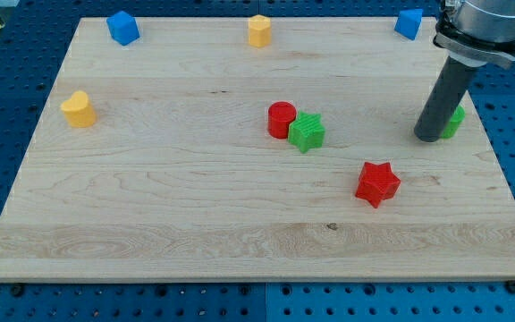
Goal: Move the red star to the bottom right corner
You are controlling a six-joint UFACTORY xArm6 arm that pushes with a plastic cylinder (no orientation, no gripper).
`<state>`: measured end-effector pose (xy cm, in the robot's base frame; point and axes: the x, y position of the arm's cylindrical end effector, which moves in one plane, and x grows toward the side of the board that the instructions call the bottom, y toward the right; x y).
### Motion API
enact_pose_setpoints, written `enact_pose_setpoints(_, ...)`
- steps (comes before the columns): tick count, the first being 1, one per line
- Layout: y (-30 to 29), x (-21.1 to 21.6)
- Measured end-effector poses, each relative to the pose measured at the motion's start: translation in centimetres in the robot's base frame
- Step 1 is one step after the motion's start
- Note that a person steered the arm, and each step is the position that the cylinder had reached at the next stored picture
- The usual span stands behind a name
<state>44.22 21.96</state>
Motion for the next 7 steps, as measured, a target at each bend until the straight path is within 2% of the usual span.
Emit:
enact_pose_setpoints(2, 0.8, 0.0)
enact_pose_setpoints(4, -4.4, 0.0)
enact_pose_setpoints(7, -5.6, 0.0)
